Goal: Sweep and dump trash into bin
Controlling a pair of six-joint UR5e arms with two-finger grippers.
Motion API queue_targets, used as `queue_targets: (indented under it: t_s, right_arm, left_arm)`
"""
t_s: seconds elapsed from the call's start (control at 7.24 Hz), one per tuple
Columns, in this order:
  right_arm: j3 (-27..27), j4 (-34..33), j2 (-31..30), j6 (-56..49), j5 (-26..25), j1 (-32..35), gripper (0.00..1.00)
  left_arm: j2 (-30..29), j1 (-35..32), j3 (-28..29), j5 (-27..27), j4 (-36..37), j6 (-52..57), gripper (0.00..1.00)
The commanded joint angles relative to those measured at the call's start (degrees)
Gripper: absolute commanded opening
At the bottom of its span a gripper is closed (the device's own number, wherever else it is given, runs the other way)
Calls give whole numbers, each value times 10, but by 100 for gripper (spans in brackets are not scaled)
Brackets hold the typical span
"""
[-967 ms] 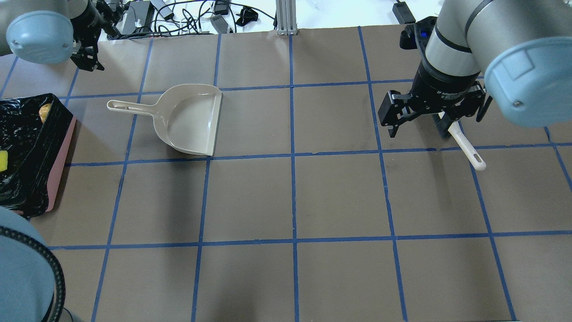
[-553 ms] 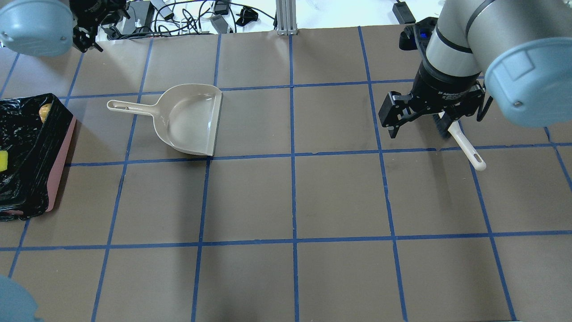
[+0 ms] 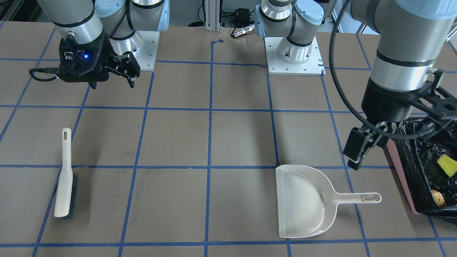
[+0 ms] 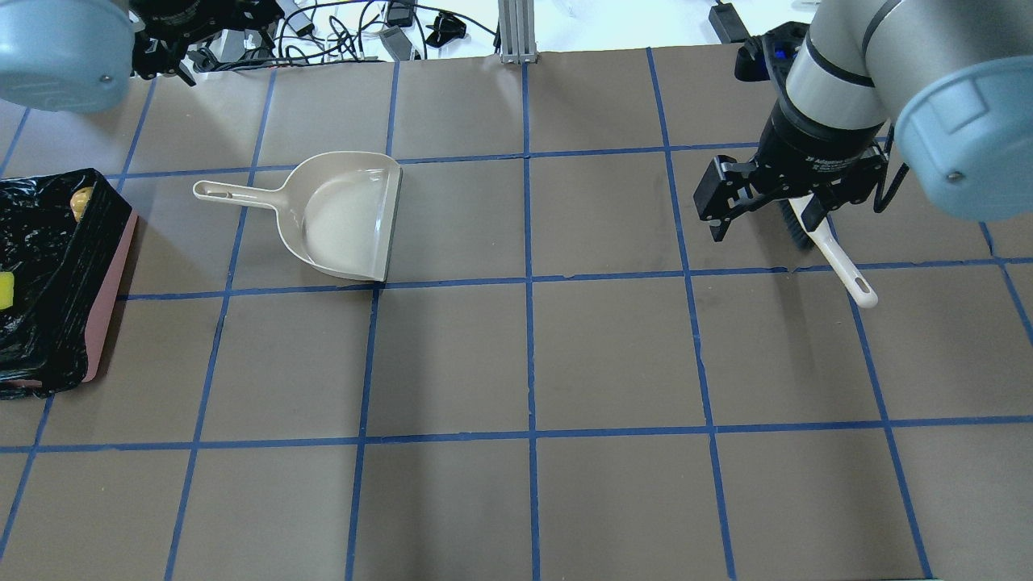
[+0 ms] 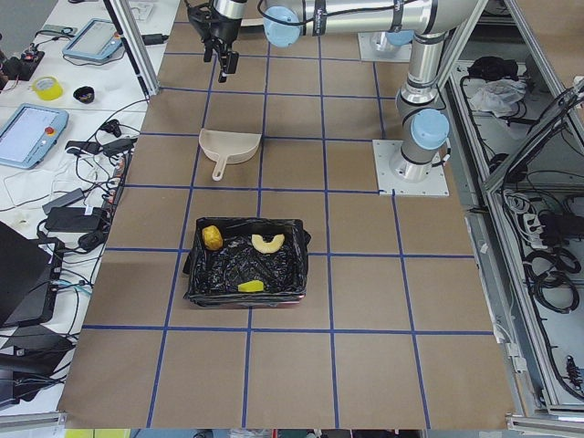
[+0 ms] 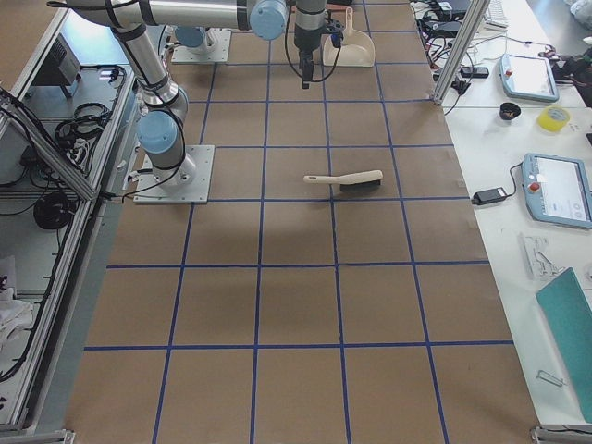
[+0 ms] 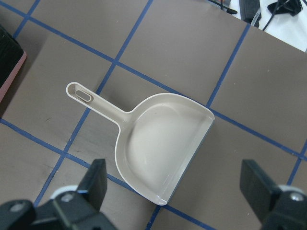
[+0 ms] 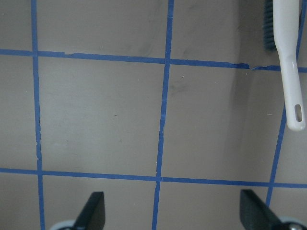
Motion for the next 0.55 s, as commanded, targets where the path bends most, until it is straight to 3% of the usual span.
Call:
queue_targets:
  t_s: [0.0, 0.41]
  right_arm:
    - [0, 1, -1, -3, 3, 0, 100]
    - [1, 1, -1, -5, 18, 1, 100]
  left_arm:
    - [21, -16, -5, -15, -85, 65, 100]
    - [62, -37, -15, -65, -224, 177, 100]
